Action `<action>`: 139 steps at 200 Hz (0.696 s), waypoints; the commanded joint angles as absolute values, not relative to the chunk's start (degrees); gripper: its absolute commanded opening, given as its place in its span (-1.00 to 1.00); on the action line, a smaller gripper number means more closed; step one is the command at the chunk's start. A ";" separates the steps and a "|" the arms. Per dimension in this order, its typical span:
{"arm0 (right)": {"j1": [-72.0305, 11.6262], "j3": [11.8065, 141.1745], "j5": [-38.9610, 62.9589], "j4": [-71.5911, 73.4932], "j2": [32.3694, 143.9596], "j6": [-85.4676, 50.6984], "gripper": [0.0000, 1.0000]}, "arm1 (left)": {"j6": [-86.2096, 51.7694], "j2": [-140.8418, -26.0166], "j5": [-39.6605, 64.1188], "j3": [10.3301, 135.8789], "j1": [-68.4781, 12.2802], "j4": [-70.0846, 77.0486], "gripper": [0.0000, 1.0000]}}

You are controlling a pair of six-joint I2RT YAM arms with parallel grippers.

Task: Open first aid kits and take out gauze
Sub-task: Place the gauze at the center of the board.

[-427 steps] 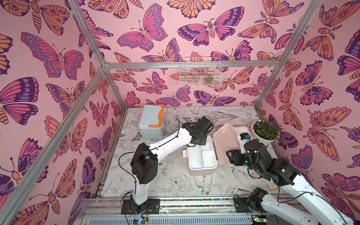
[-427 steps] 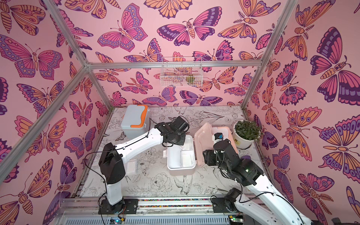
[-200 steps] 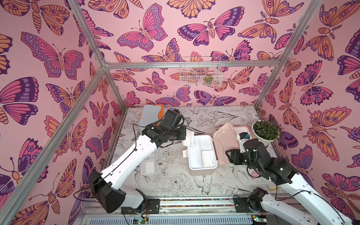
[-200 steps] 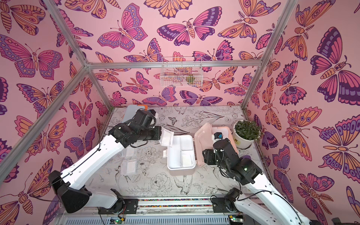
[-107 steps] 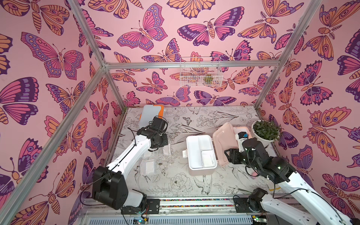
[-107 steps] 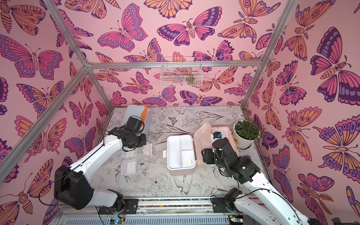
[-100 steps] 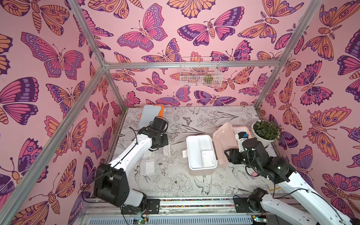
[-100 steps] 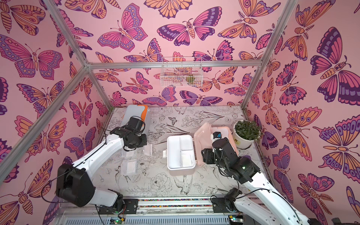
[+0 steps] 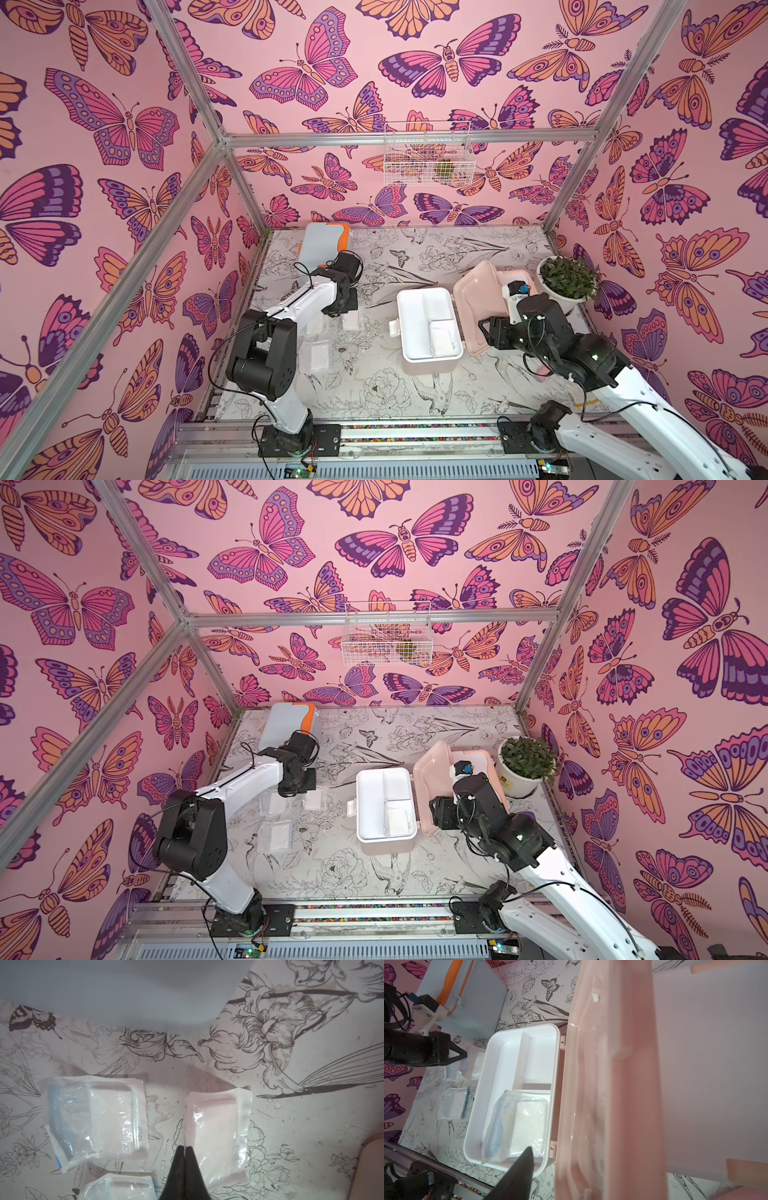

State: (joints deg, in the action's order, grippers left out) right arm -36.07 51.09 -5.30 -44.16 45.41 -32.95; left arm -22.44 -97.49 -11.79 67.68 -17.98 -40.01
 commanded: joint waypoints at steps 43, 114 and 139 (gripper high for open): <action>-35.94 50.89 -3.35 -43.70 46.89 -32.44 0.23 | -18.81 -100.09 -15.29 68.24 -16.15 -39.36 -1.00; -35.90 51.14 -3.29 -43.17 48.02 -32.55 0.23 | -19.95 -96.35 -14.15 67.84 -16.08 -41.01 -0.16; -35.94 51.07 -3.03 -42.91 48.42 -32.67 0.22 | -21.05 -91.26 -13.65 65.96 -16.17 -41.35 -0.07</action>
